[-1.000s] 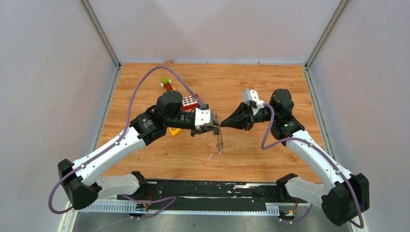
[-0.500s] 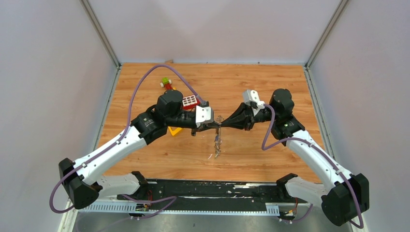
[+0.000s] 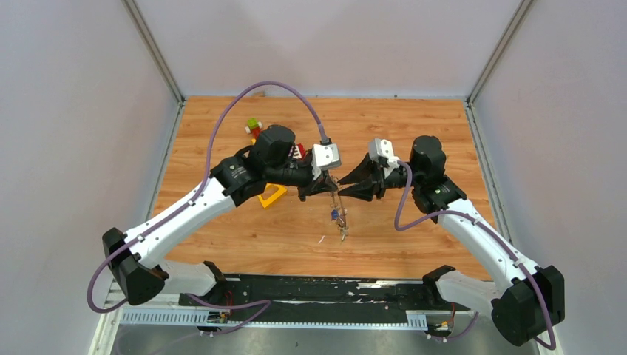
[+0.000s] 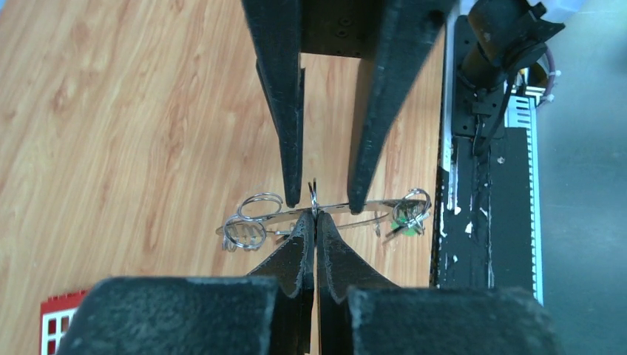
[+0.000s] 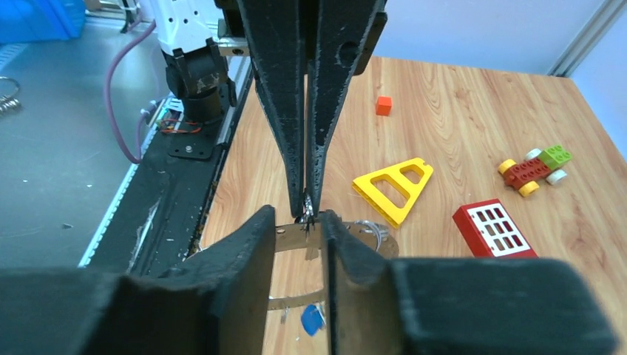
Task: Put the keys on the keyring
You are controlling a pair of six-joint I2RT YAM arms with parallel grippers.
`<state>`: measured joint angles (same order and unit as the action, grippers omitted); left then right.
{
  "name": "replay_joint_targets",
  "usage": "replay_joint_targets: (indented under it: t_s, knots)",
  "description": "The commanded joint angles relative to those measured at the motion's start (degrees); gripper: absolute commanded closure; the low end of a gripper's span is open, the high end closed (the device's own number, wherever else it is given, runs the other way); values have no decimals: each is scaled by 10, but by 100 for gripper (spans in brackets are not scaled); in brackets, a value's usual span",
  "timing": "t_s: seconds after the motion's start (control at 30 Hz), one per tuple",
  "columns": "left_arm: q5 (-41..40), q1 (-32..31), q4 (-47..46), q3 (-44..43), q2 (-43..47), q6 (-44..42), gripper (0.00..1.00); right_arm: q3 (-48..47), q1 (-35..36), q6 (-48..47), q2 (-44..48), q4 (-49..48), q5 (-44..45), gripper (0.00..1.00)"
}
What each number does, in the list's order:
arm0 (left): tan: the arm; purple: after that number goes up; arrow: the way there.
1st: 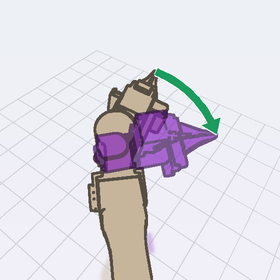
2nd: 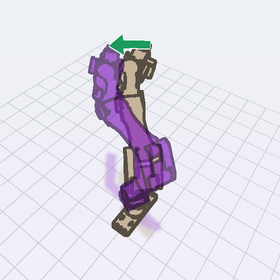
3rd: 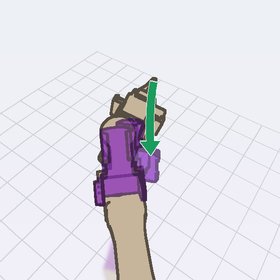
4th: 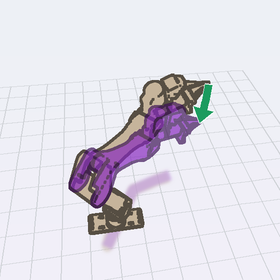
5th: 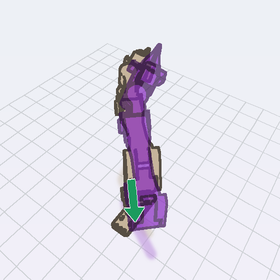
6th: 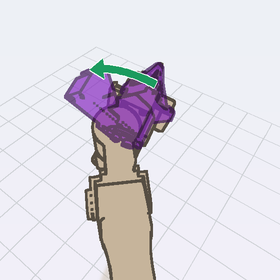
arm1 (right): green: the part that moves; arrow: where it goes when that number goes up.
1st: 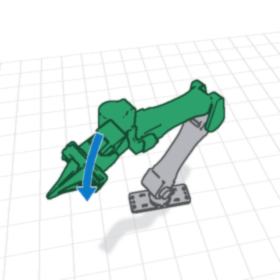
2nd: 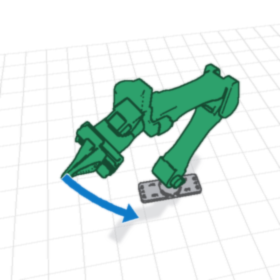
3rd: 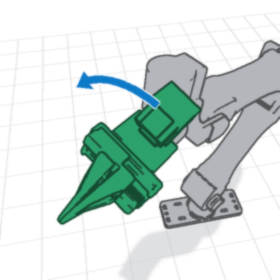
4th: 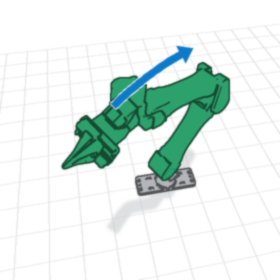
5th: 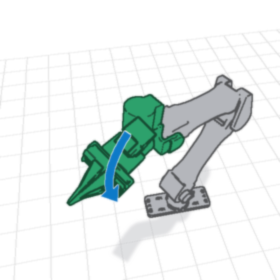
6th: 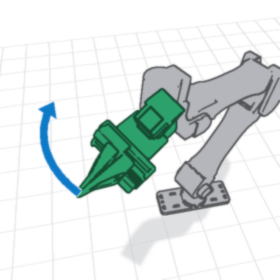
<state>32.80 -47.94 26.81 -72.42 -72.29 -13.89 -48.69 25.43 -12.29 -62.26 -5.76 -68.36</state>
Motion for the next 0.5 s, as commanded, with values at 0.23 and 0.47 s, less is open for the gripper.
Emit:
replay_joint_targets:
  t_s: [0.23, 0.47]
  knots:
    - [-99, -30, 183, -141, -45, 32, 100, -20, -1, -28, -2, 16, 6, 60]
    - [-107, -34, 268, -210, -91, 35, 100, -18, -1, -26, -5, 11, 9, 61]
